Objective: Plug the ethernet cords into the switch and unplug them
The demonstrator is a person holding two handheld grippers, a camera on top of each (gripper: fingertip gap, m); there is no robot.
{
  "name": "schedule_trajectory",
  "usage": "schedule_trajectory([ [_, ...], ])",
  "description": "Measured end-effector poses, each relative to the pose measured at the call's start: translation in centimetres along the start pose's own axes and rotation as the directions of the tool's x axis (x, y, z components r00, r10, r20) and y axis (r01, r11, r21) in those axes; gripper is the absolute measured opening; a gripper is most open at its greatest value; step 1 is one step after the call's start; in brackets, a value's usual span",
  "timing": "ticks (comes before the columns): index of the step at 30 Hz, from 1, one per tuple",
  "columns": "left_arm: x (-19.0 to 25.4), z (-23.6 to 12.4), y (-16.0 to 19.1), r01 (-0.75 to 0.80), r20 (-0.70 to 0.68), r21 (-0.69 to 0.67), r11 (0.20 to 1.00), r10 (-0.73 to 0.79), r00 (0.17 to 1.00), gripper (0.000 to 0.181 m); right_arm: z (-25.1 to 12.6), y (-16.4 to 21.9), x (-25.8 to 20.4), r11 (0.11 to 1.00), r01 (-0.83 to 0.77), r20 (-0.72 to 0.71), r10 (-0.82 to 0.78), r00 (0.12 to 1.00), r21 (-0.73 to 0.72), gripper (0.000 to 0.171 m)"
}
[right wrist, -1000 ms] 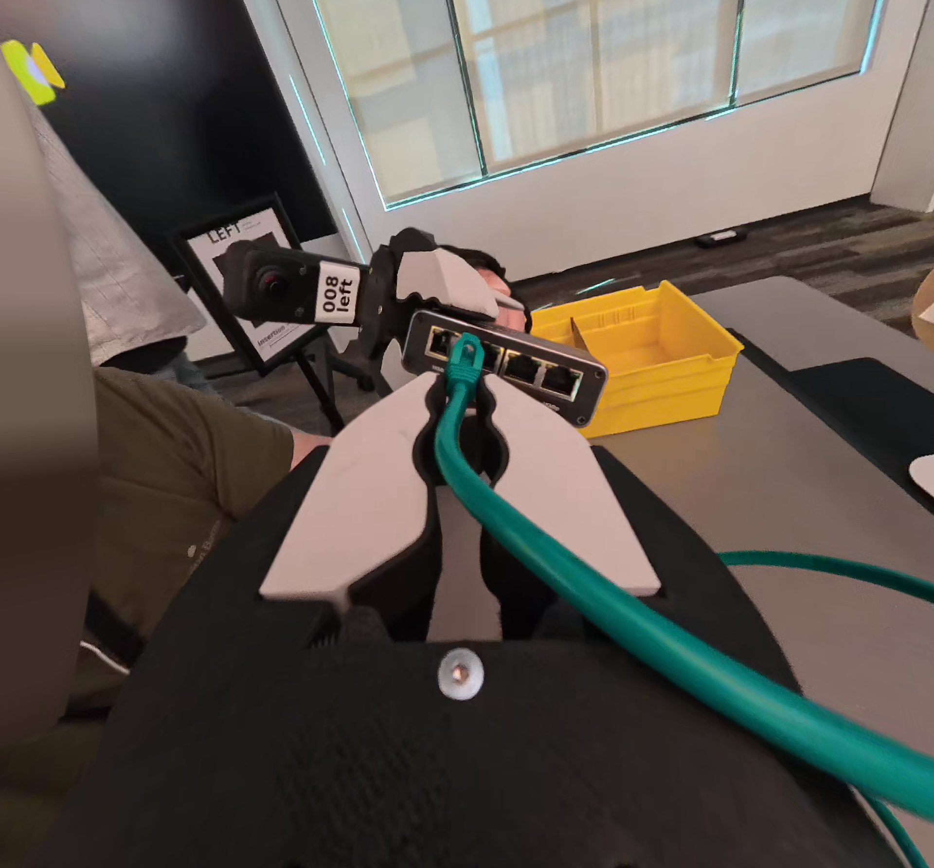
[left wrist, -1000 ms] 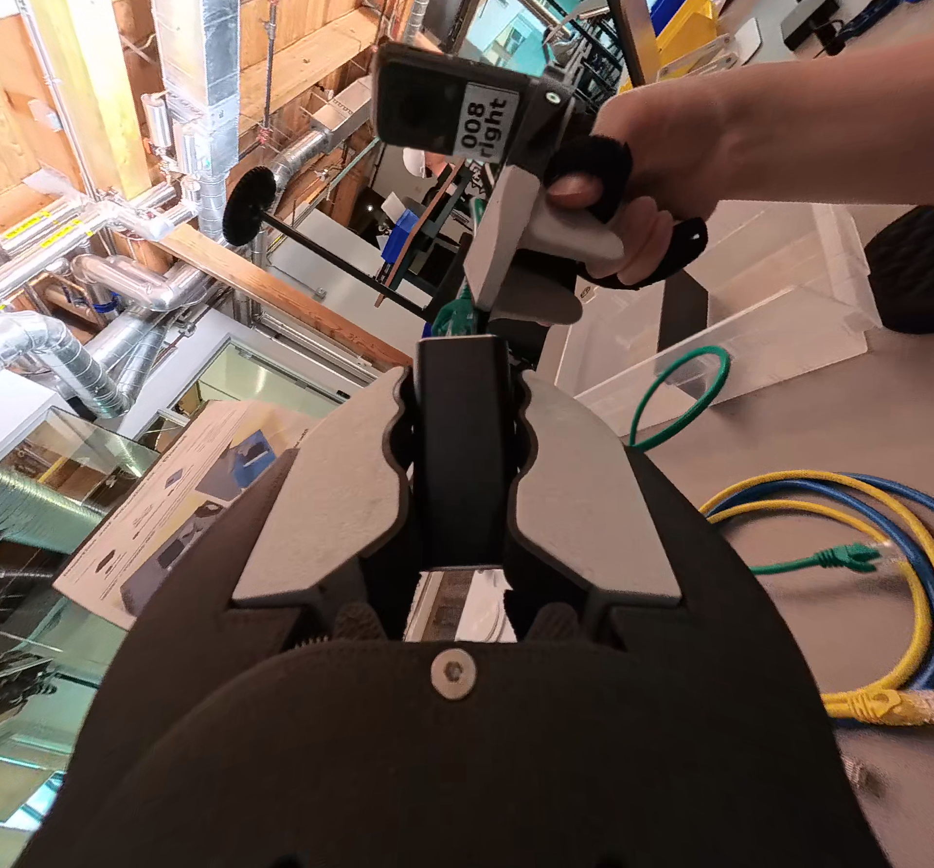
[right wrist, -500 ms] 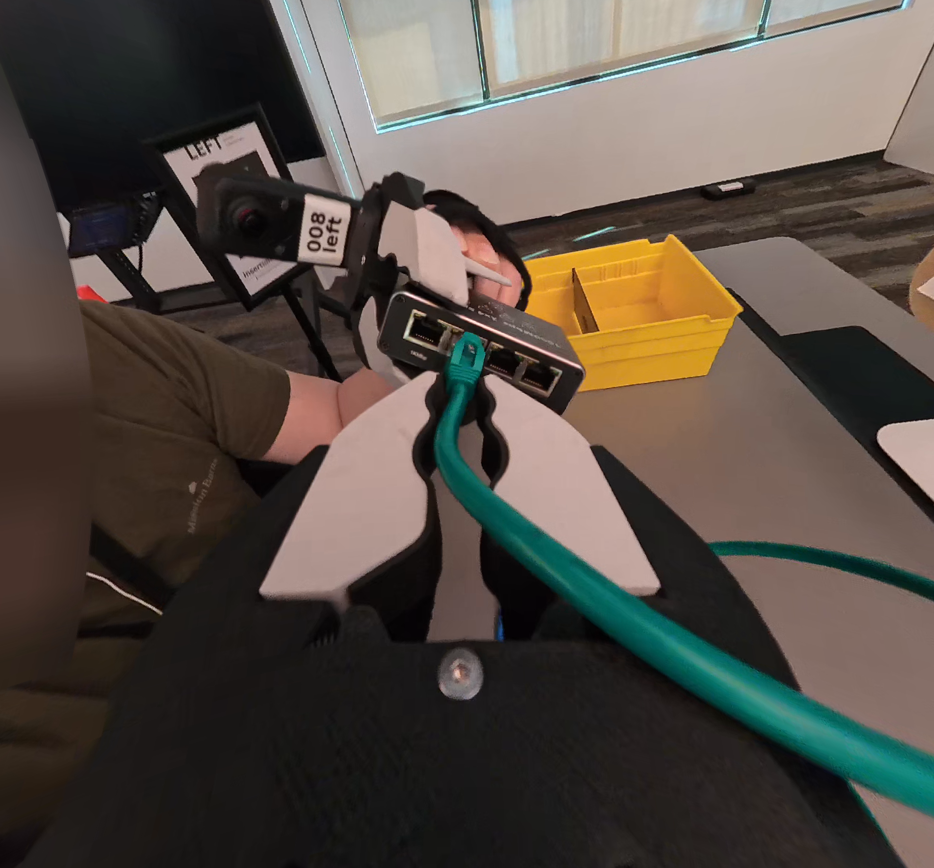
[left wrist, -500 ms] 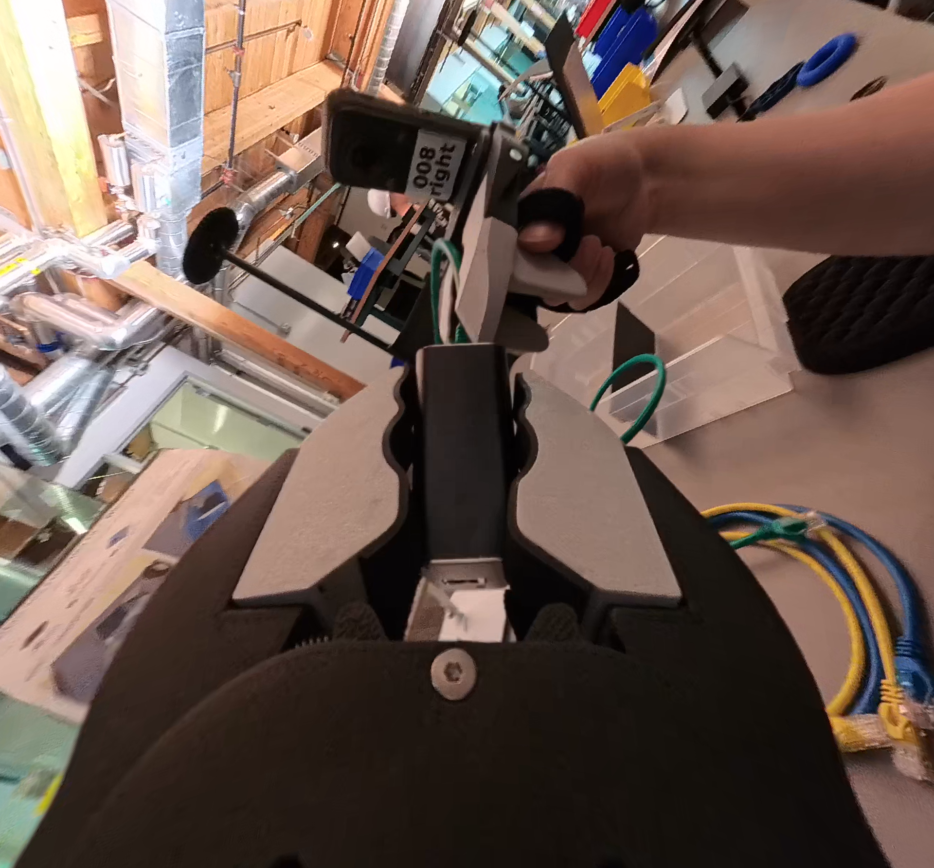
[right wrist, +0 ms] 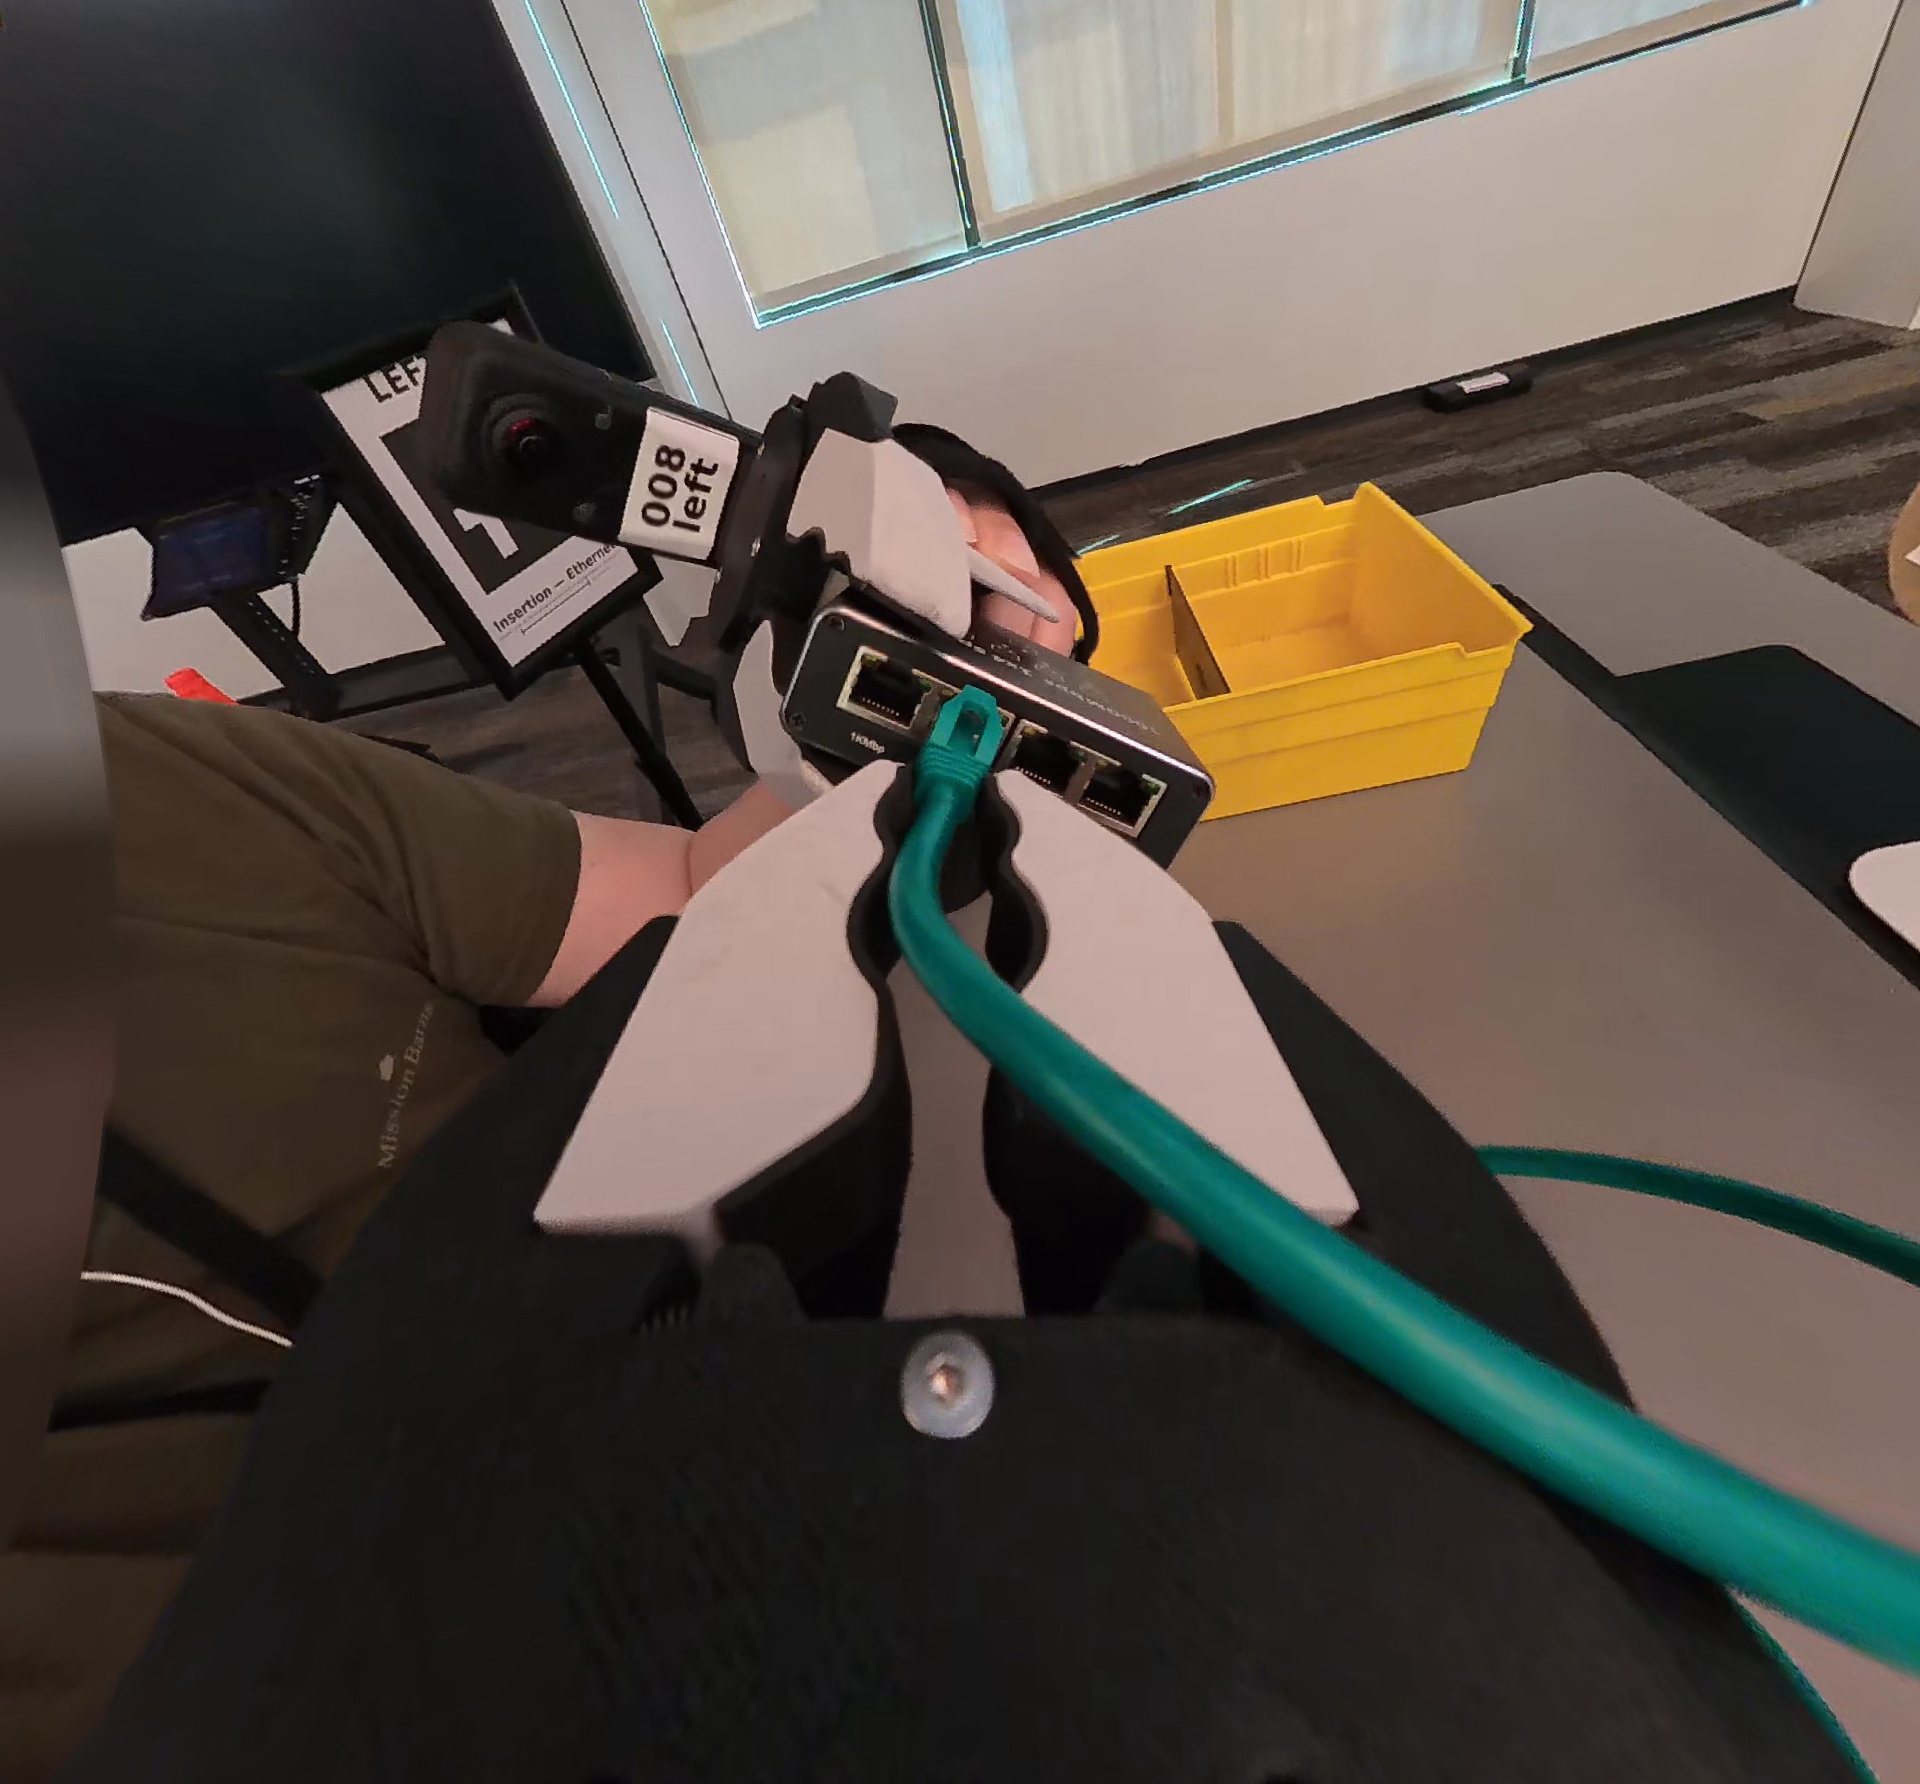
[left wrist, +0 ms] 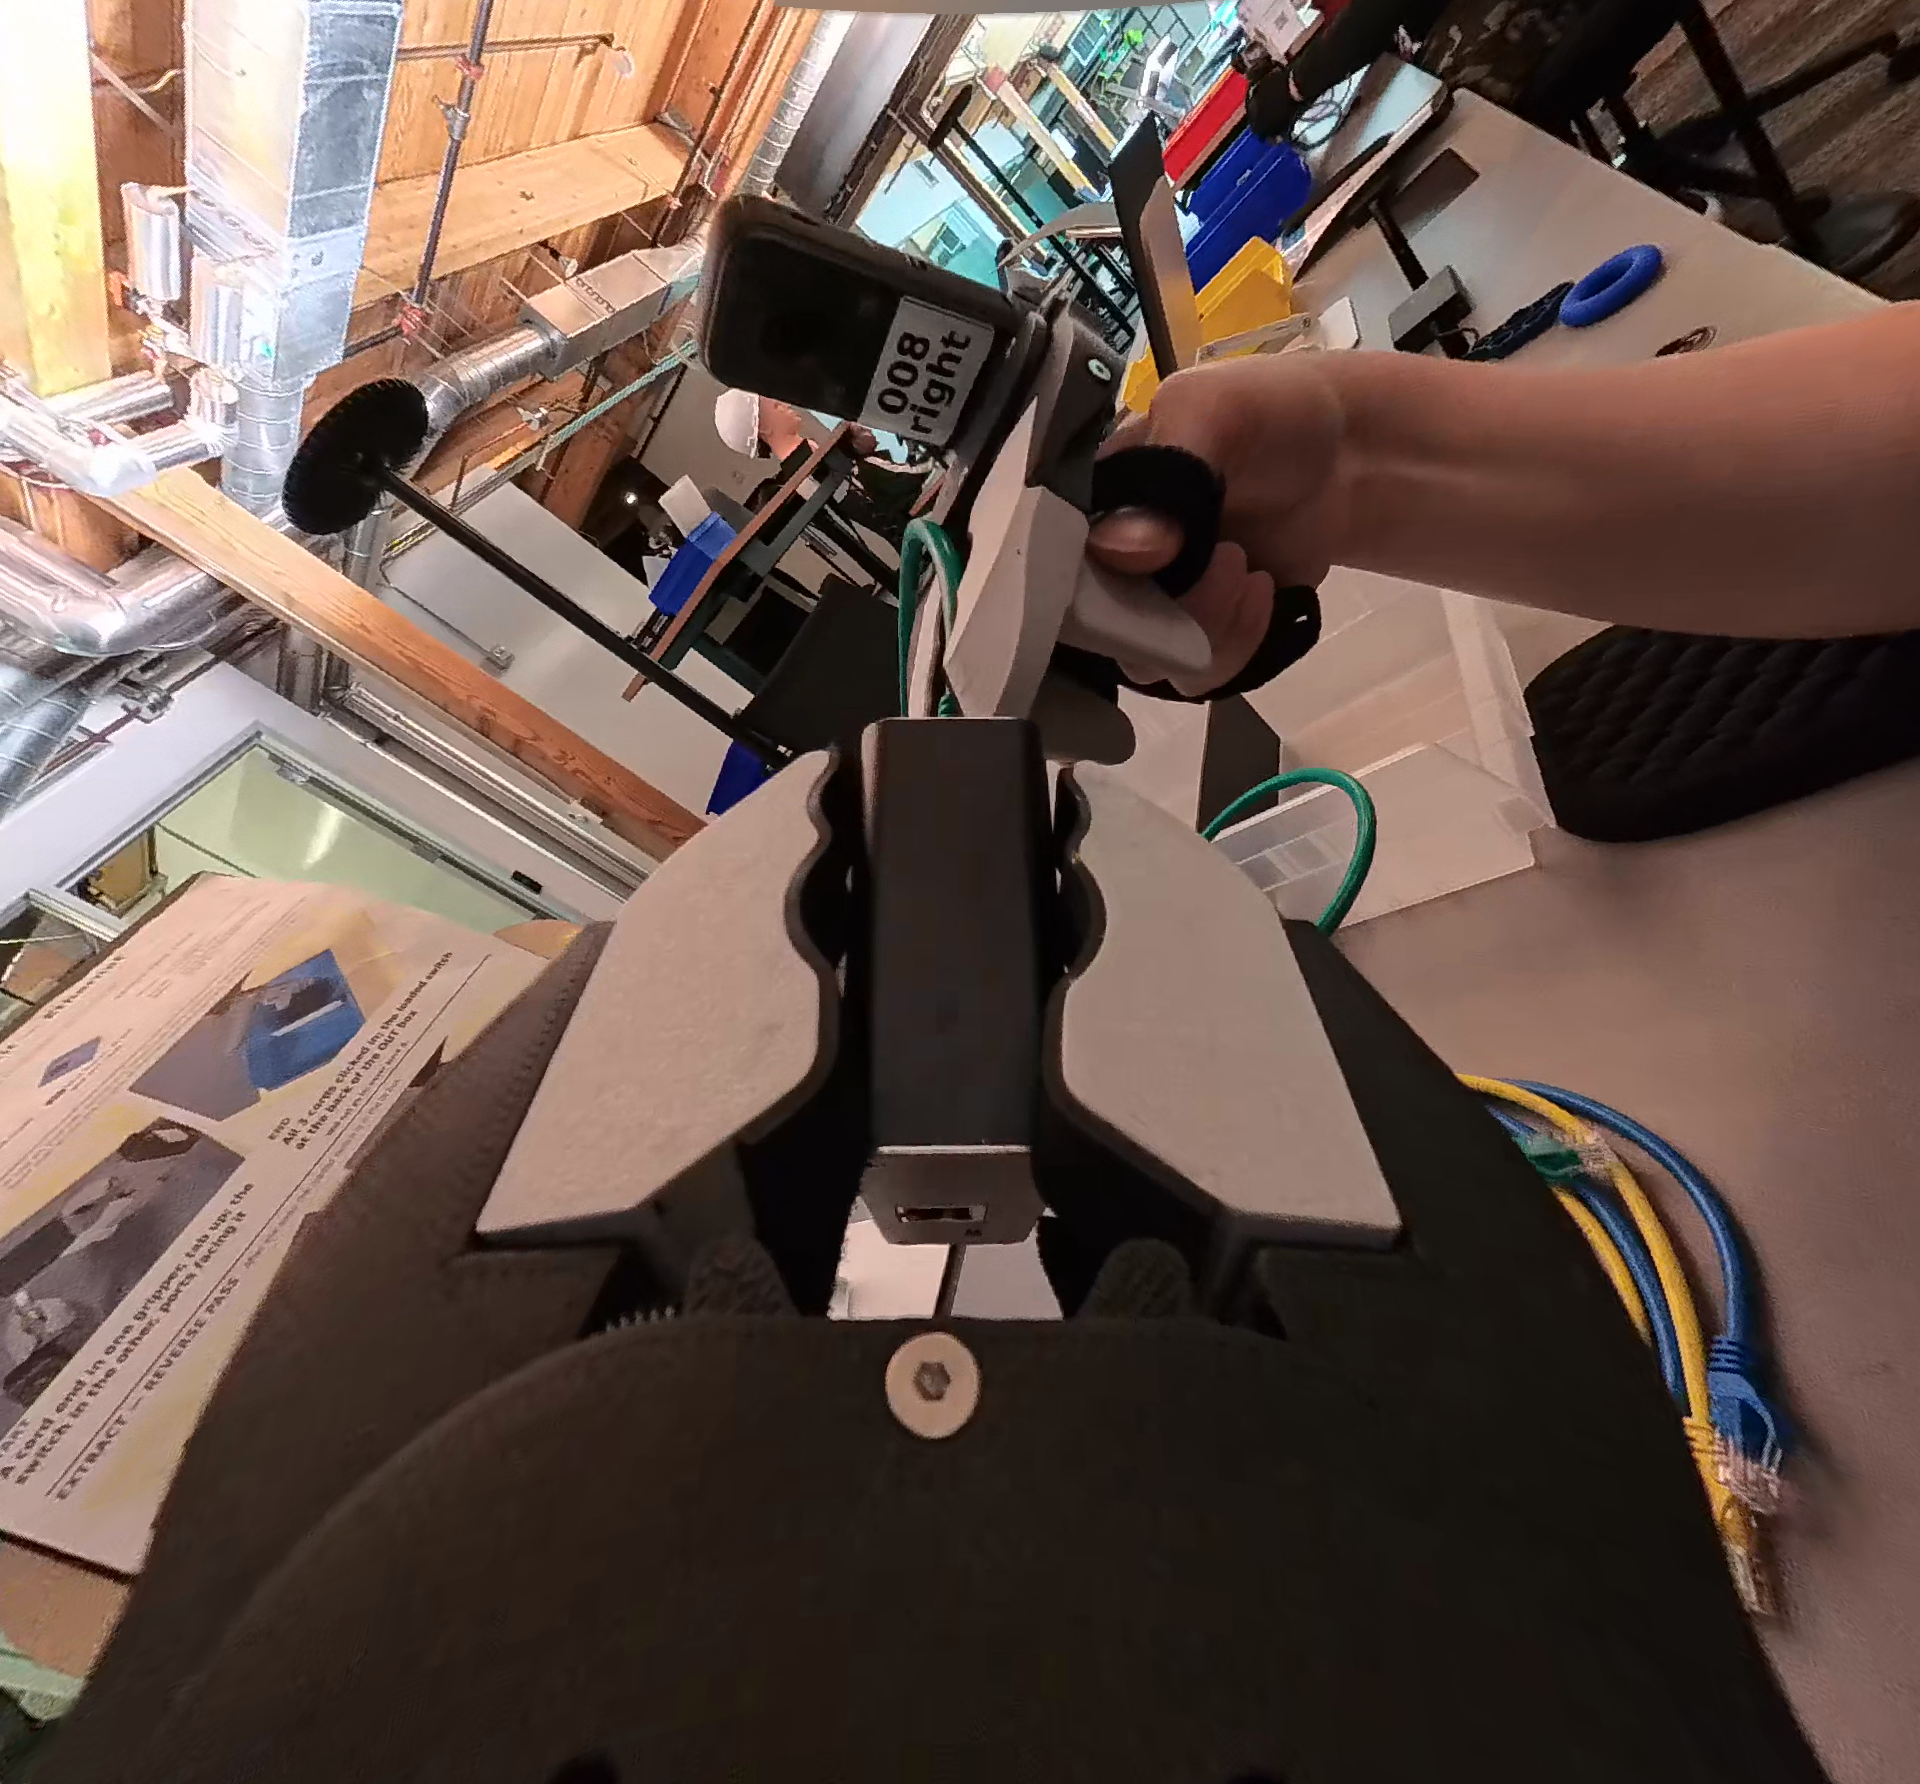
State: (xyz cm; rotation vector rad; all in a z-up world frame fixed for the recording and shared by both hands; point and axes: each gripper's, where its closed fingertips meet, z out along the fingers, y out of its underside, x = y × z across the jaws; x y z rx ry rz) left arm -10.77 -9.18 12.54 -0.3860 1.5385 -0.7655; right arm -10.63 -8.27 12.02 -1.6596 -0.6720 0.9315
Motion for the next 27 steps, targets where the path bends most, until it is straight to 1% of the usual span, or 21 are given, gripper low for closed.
schedule_trajectory([
  [4, -0.1, -0.1, -0.1, 0.022, -0.006, 0.016, 1.0, -0.022, 1.0, 0.036, 0.1, -0.1, 0.0, 1.0, -0.009, -0.005, 0.009, 1.0, 0.01, 0.012],
  [15, -0.5, -0.4, 0.0, 0.061, 0.005, -0.001, 0.998, -0.061, 0.998, 0.034, 0.9, -0.1, 0.4, 0.998, -0.044, -0.017, 0.045, 0.999, 0.043, 0.011],
  [18, -0.6, -0.2, 0.4, 0.026, 0.011, -0.012, 1.0, -0.026, 1.0, 0.036, 0.7, -0.1, 0.8, 1.0, -0.005, -0.061, 0.007, 0.998, 0.026, 0.011],
  [20, -0.8, 0.3, 0.5, 0.005, 0.038, -0.018, 1.0, -0.004, 0.999, 0.035, 0.1, -0.4, 0.9, 0.999, 0.026, -0.076, -0.024, 0.997, 0.029, 0.011],
  [25, -1.6, 0.4, 1.0, 0.011, 0.114, -0.085, 0.996, -0.002, 0.993, 0.038, -0.8, -1.1, 0.6, 0.991, 0.124, -0.114, -0.119, 0.986, 0.043, 0.012],
  [27, -1.8, 0.0, 1.3, 0.029, 0.115, -0.106, 0.994, -0.017, 0.993, 0.039, -1.0, -1.5, 0.4, 0.988, 0.14, -0.108, -0.133, 0.985, 0.058, 0.011],
])
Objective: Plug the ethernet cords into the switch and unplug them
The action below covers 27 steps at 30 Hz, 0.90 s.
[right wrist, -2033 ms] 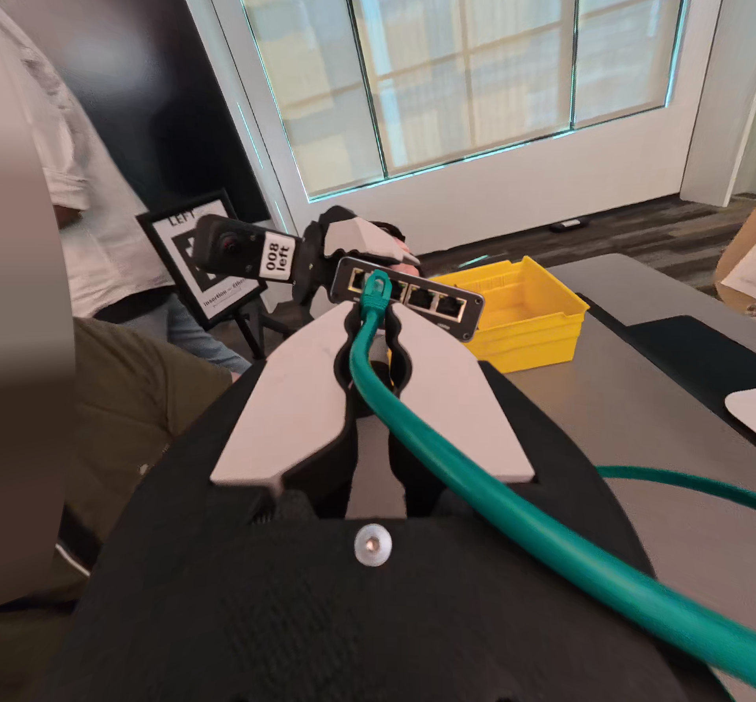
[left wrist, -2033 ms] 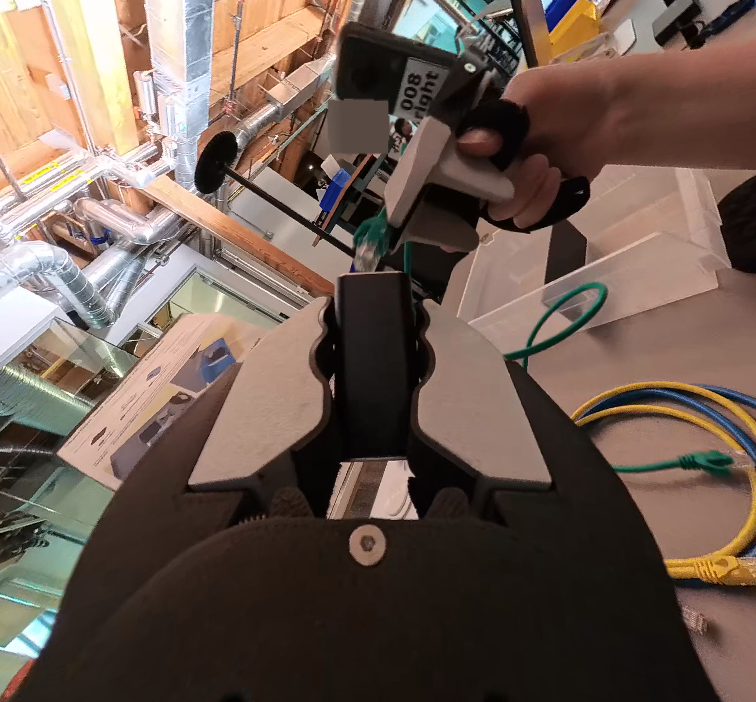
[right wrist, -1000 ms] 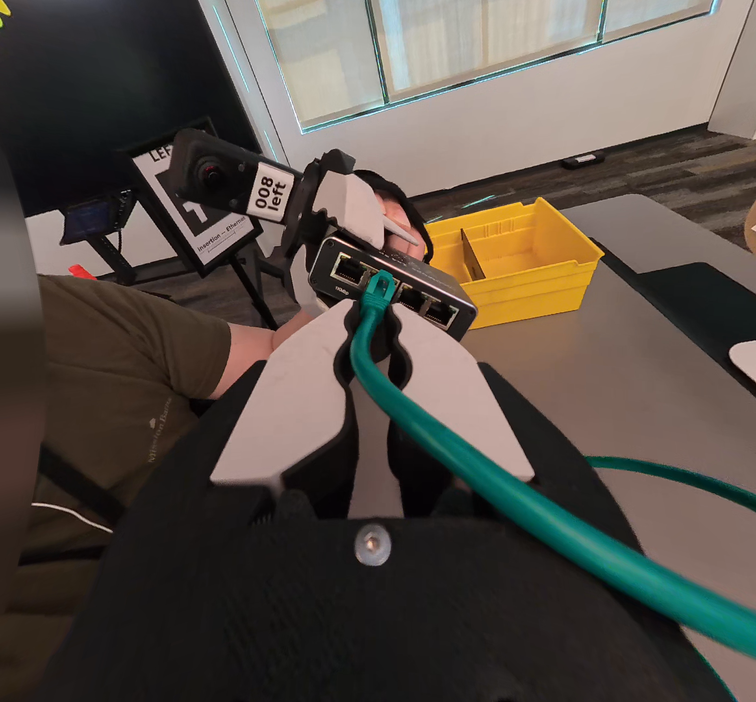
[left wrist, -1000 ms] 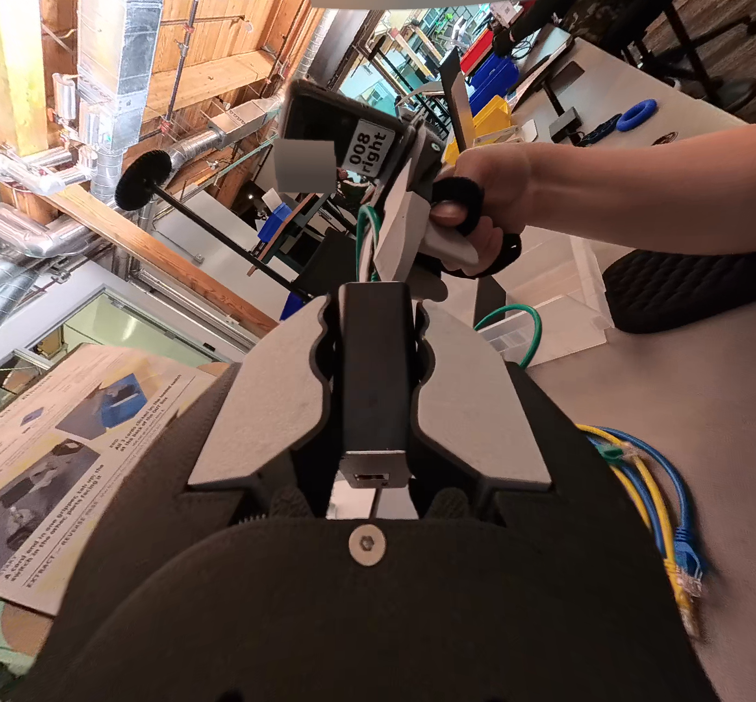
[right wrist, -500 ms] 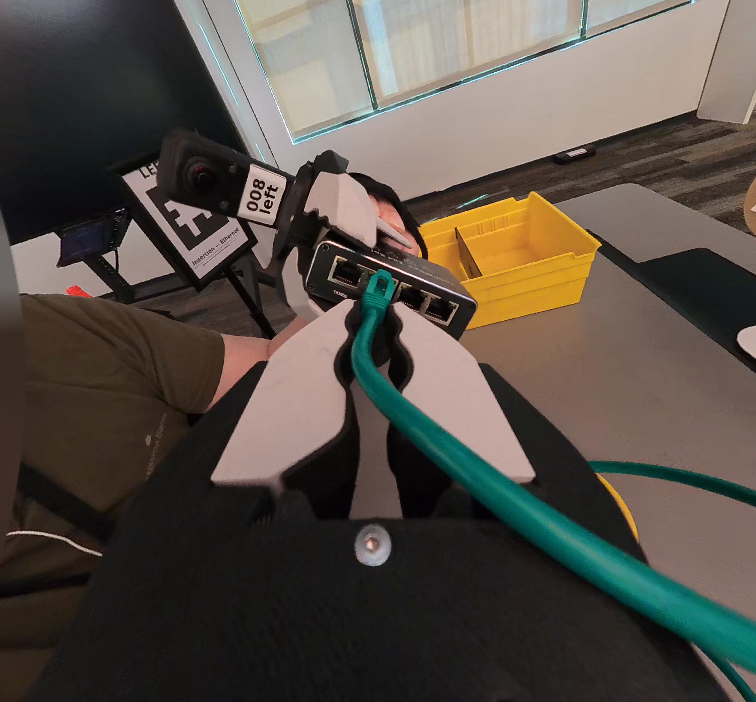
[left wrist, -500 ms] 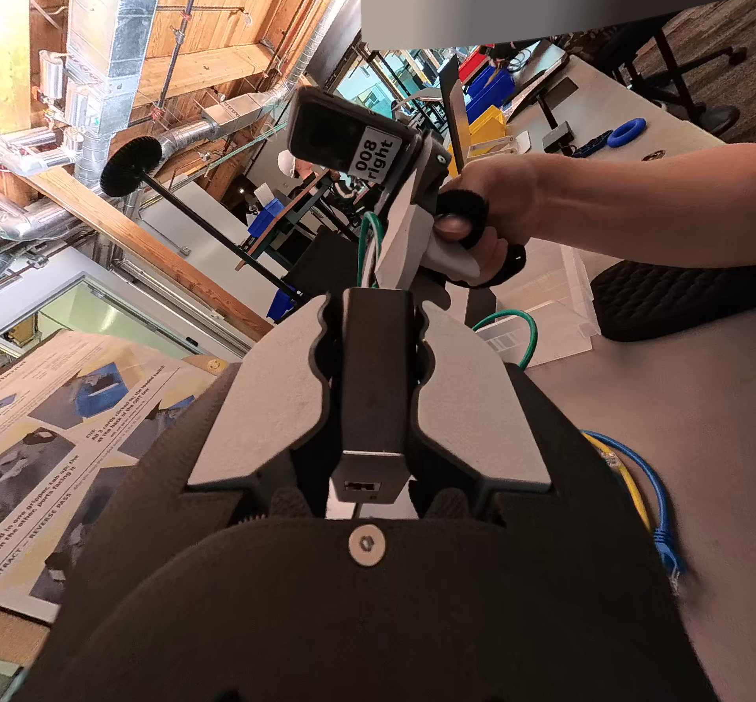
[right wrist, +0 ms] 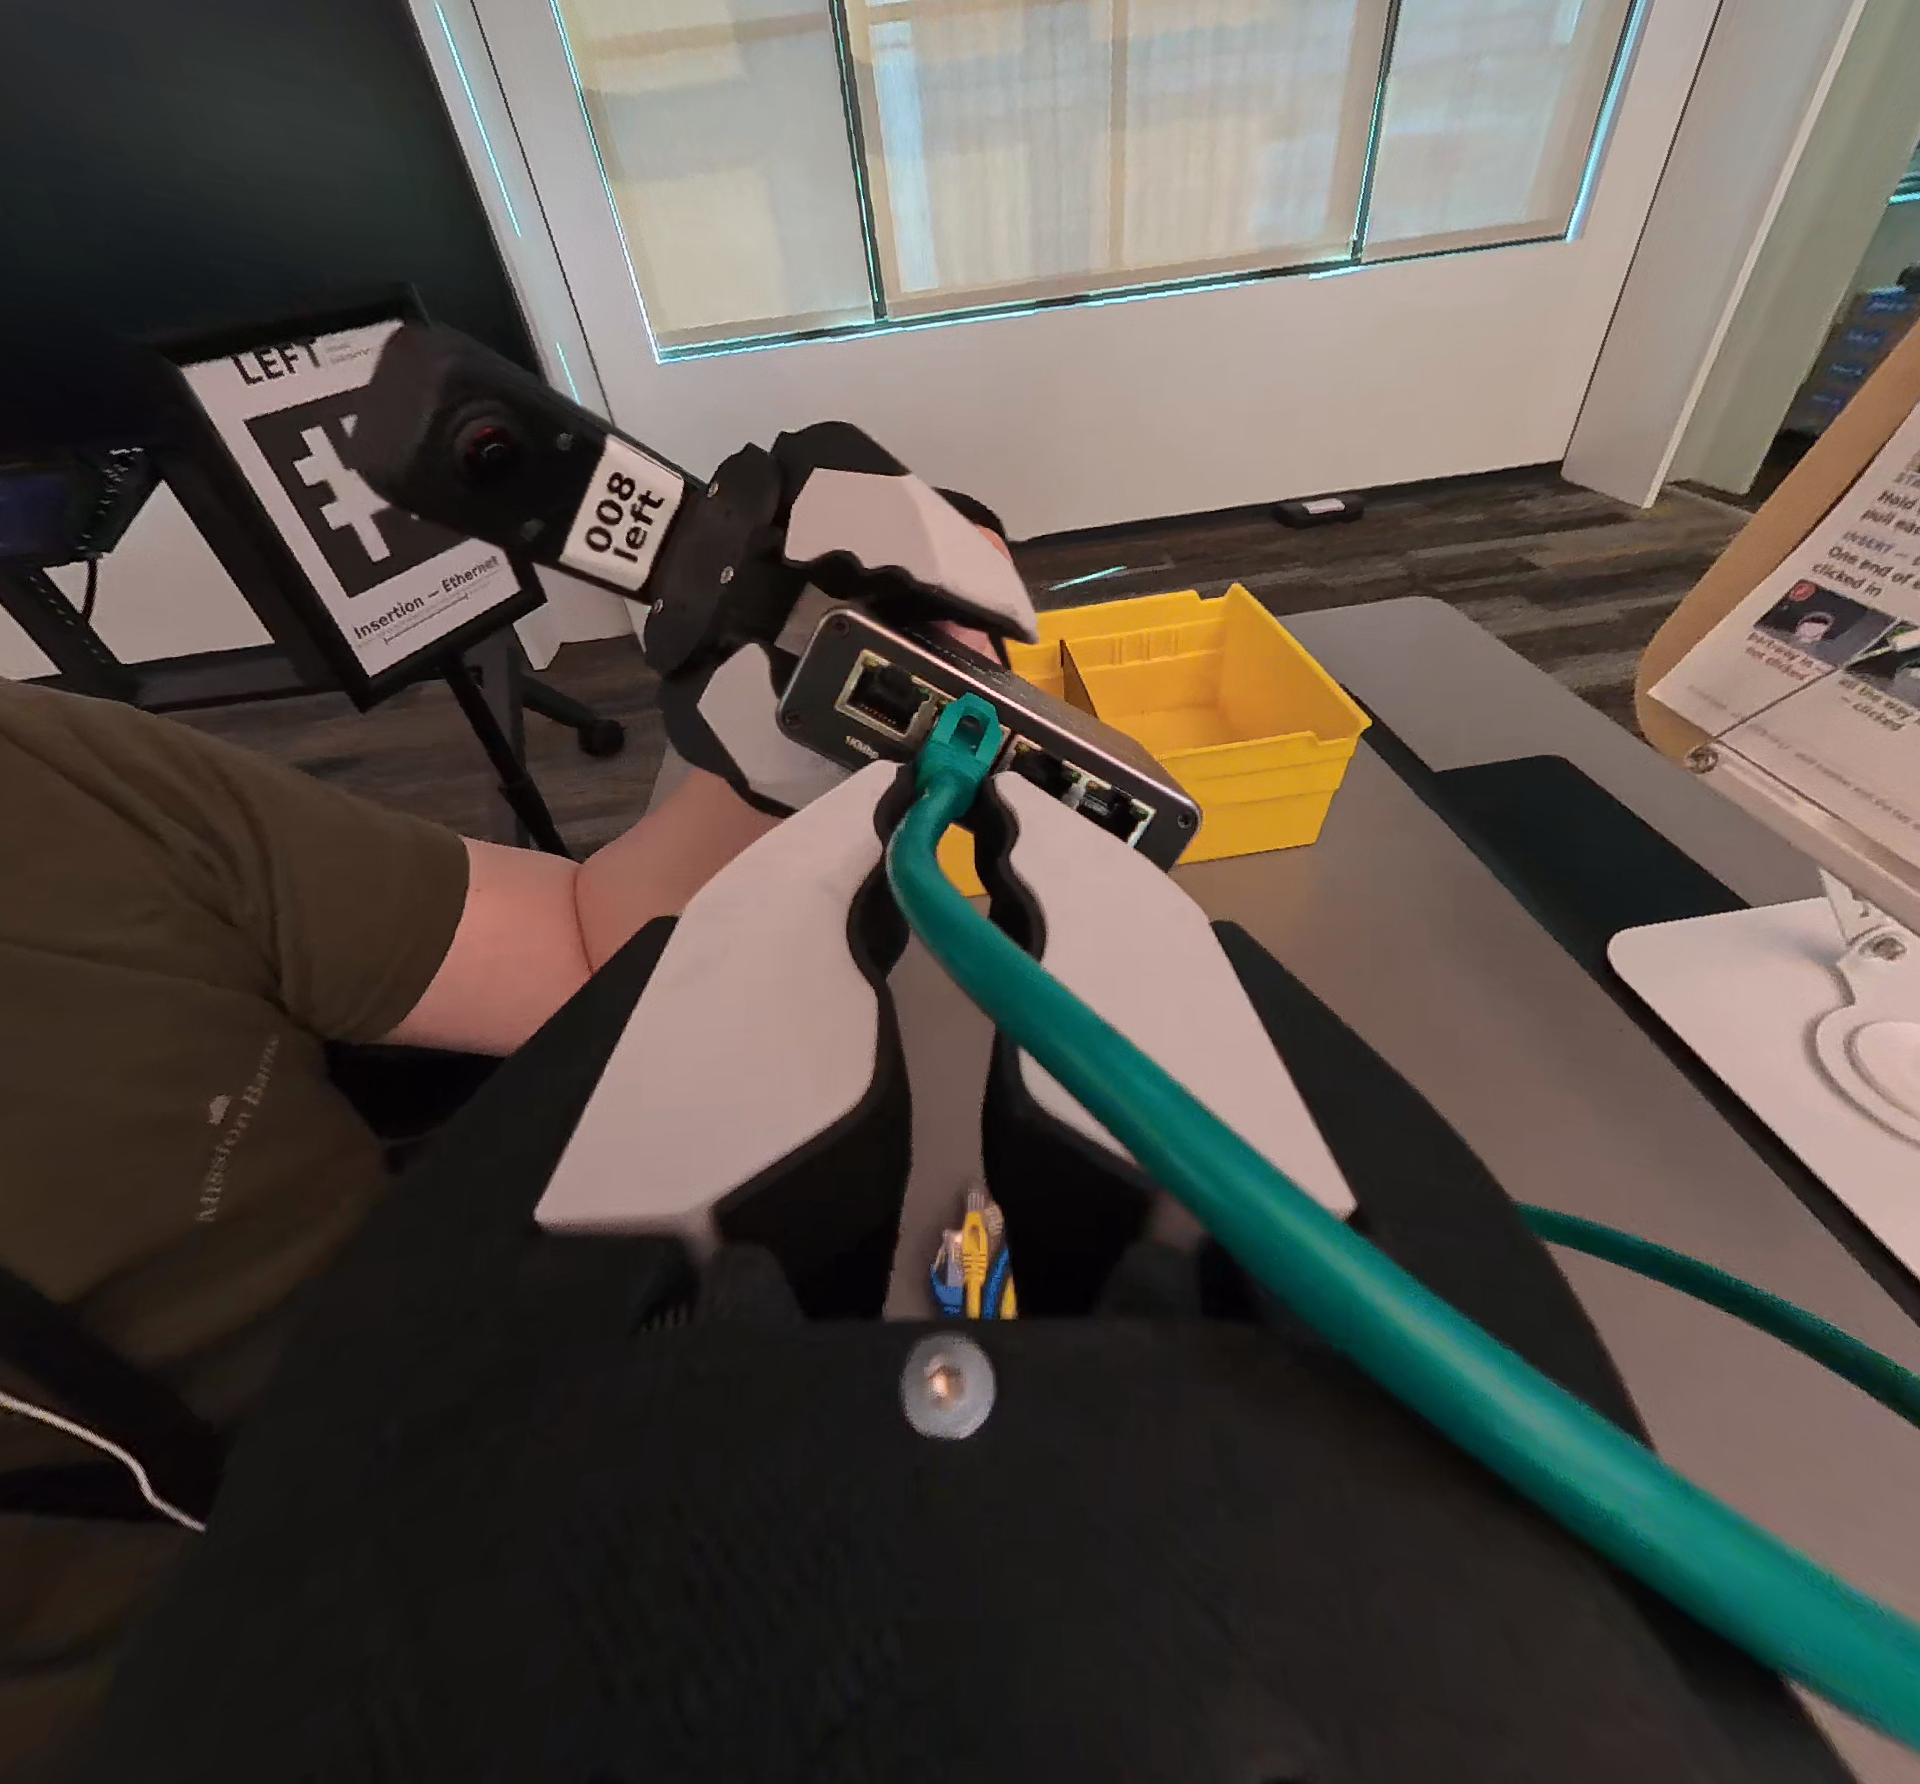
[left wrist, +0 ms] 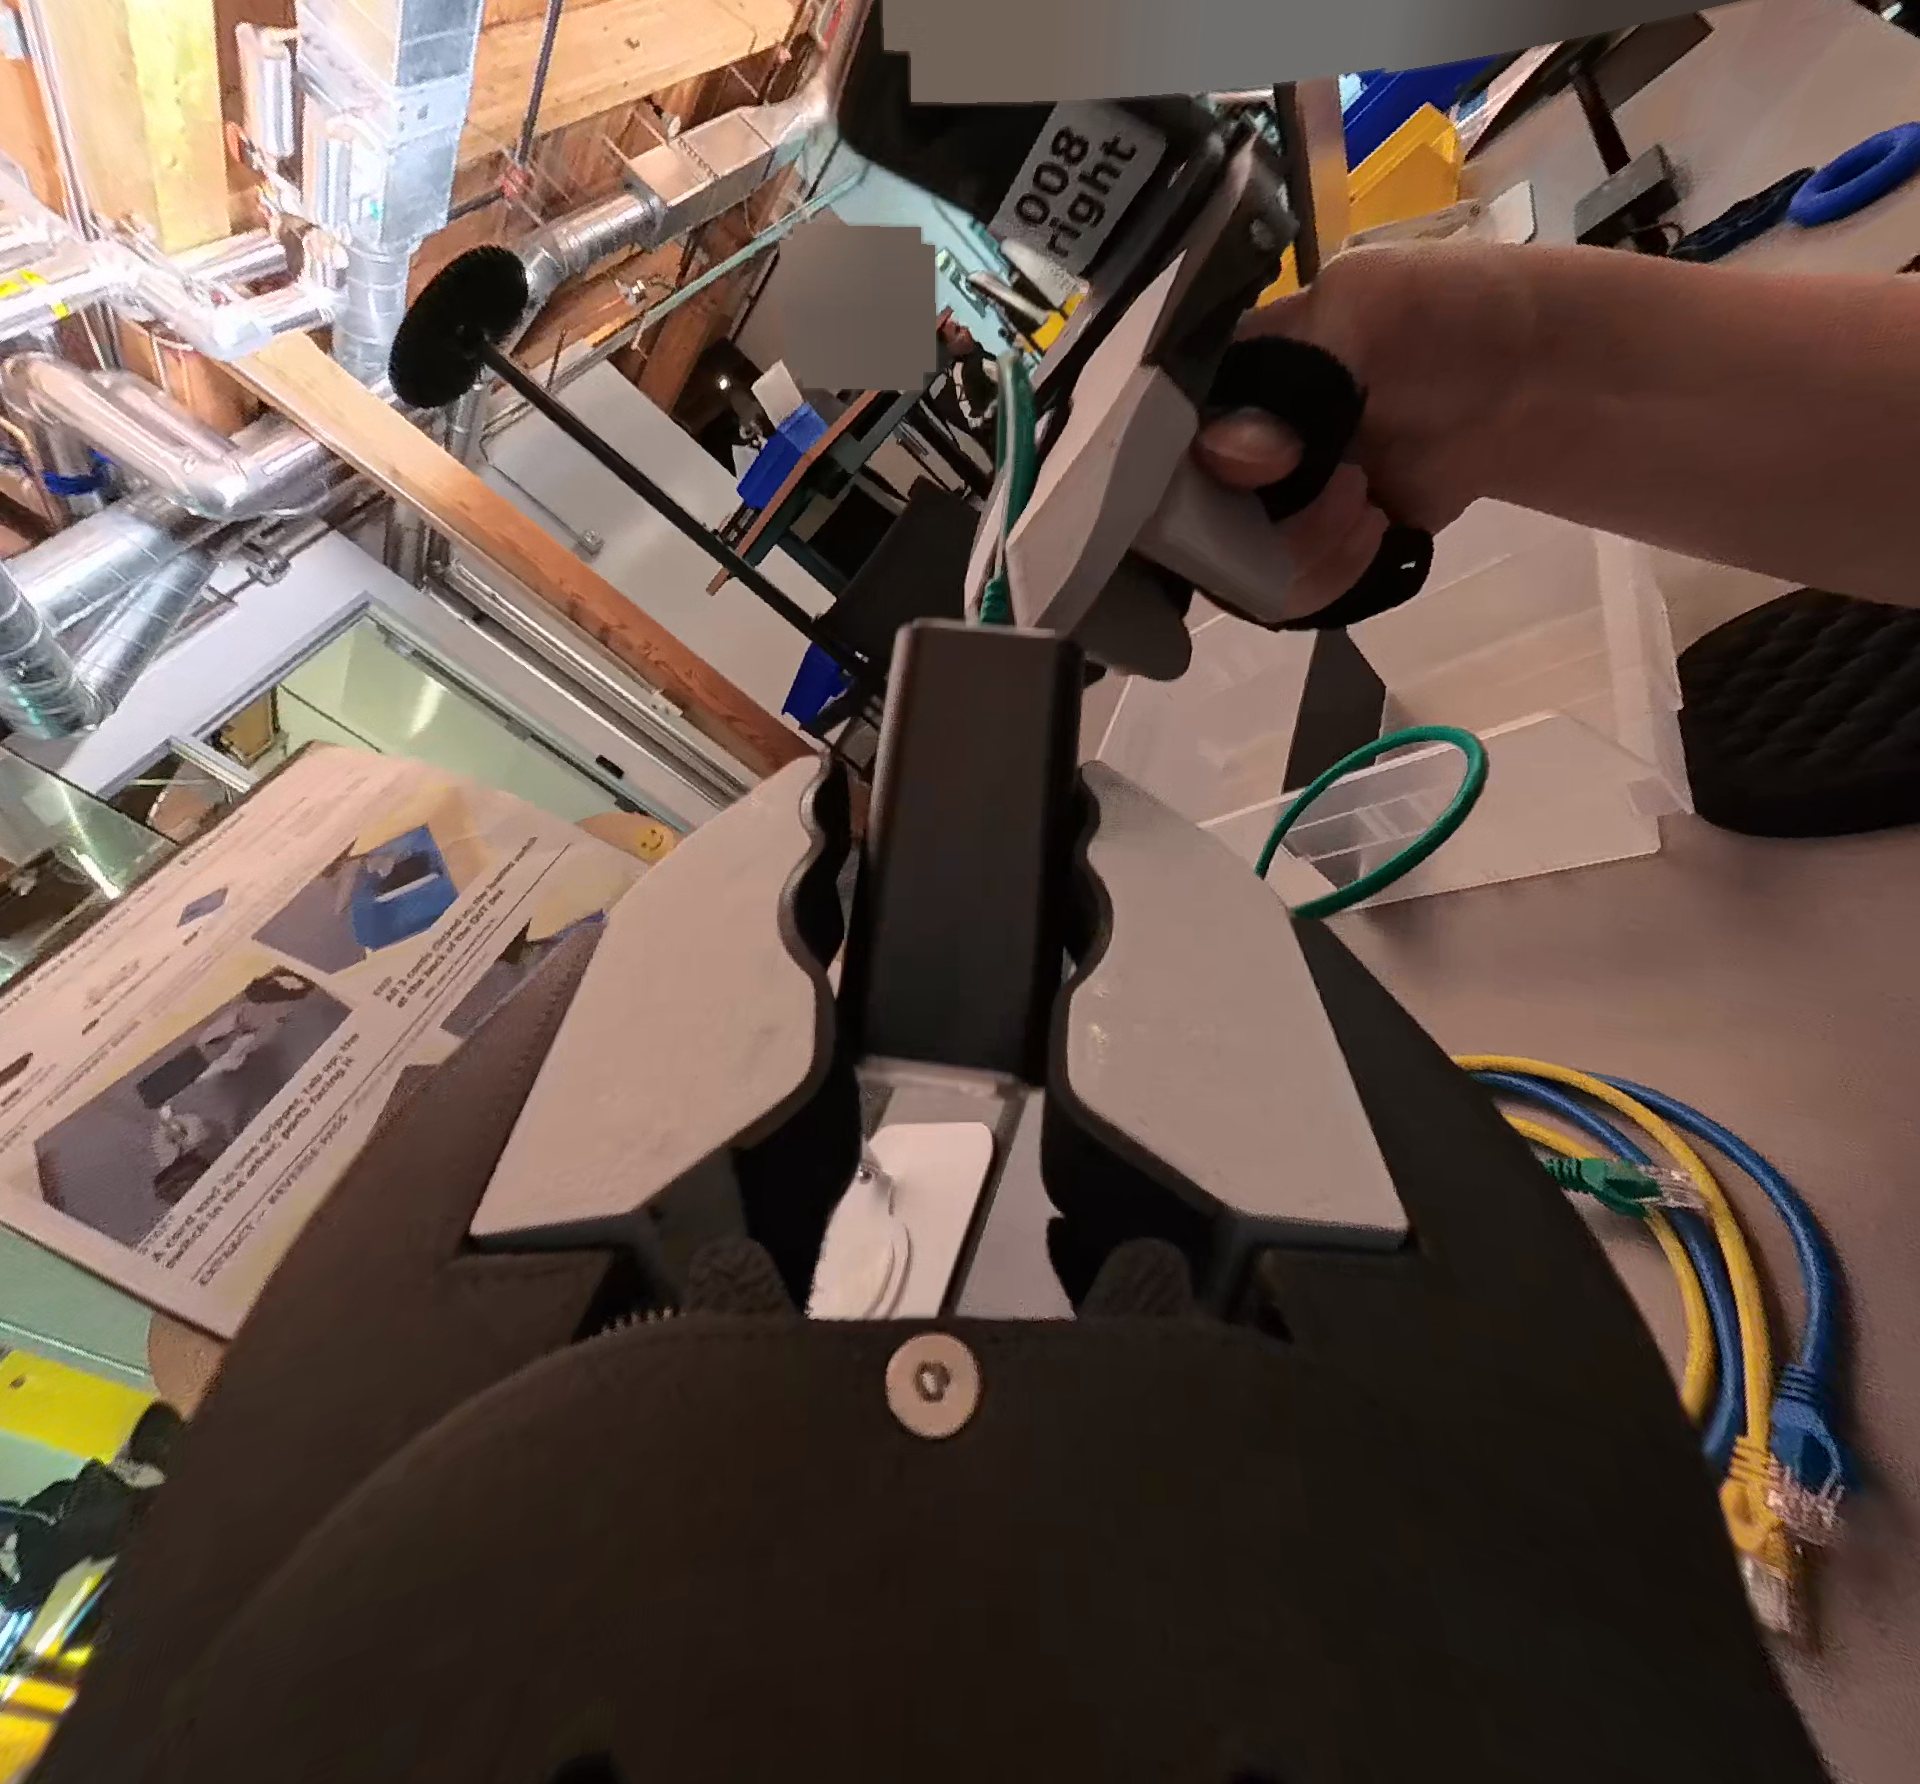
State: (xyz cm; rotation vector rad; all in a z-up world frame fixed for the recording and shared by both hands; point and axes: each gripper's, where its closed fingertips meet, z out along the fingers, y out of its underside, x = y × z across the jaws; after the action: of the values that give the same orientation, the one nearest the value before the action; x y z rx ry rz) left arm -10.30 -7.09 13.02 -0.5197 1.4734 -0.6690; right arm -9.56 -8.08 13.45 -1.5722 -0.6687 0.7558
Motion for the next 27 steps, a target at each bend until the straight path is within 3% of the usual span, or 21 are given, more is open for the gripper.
schedule_trajectory([
  [5, 0.2, 0.3, 1.6, -0.078, 0.007, -0.135, 0.988, 0.079, 0.997, 0.037, -0.3, -0.2, 0.1, 0.99, 0.135, -0.11, -0.14, 0.984, -0.047, 0.012],
  [10, 0.6, 0.8, 1.6, -0.186, 0.02, -0.171, 0.967, 0.193, 0.981, 0.036, -1.0, -0.2, -0.7, 0.97, 0.217, -0.162, -0.233, 0.959, -0.112, 0.011],
  [27, 0.9, 1.4, 1.4, -0.192, 0.038, -0.147, 0.97, 0.199, 0.979, 0.036, -1.3, 0.1, -1.0, 0.967, 0.213, -0.189, -0.238, 0.953, -0.143, 0.012],
])
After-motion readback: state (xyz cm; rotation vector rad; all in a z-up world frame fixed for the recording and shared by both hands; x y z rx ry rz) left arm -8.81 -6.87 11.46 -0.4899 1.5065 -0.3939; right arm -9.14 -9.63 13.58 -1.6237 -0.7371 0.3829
